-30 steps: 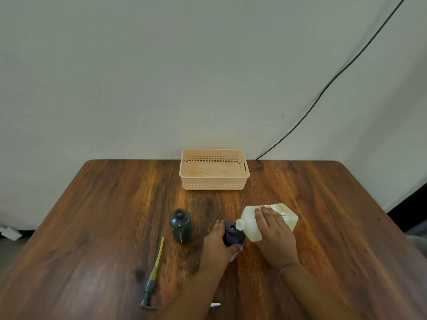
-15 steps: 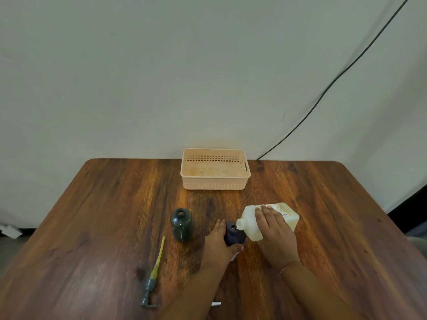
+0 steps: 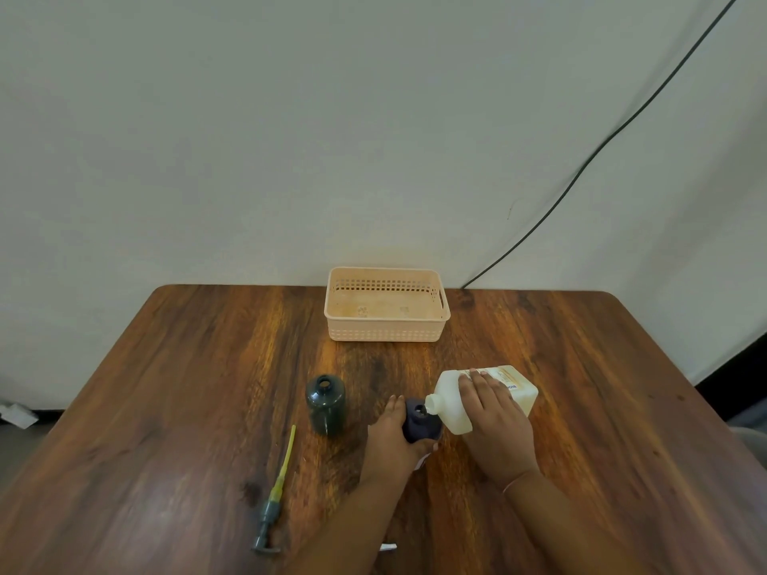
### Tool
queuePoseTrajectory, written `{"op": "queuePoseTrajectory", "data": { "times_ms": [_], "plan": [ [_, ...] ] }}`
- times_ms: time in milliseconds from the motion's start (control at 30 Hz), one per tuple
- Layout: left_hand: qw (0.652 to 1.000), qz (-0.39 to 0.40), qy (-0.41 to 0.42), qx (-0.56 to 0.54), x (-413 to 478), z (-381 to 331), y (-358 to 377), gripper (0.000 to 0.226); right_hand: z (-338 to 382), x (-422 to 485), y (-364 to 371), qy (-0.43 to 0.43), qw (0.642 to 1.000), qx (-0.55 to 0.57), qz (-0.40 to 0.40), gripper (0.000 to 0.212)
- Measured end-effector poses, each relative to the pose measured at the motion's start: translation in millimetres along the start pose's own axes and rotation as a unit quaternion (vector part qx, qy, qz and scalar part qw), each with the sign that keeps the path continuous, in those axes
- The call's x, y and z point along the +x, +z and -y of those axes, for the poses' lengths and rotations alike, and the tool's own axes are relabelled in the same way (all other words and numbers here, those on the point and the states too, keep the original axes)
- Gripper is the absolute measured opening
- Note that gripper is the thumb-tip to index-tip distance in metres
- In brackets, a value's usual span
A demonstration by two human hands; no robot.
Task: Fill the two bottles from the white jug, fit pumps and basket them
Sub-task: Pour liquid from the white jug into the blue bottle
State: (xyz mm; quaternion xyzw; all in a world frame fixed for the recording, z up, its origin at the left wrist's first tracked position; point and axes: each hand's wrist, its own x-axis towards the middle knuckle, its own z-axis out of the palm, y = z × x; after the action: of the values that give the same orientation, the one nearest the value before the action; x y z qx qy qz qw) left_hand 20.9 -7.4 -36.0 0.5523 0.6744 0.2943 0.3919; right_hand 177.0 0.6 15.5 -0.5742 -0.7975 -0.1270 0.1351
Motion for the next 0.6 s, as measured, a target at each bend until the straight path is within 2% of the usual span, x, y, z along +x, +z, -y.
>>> {"op": "queuePoseTrajectory", "data": {
  "times_ms": [600],
  "plan": [
    [1.000, 0.001, 0.005, -0.001, -3.0, -3.5, -2.8, 0.089, -0.7, 0.4, 2.1, 0.000, 1.000, -0.004, -0.008, 0.079]
  ]
}}
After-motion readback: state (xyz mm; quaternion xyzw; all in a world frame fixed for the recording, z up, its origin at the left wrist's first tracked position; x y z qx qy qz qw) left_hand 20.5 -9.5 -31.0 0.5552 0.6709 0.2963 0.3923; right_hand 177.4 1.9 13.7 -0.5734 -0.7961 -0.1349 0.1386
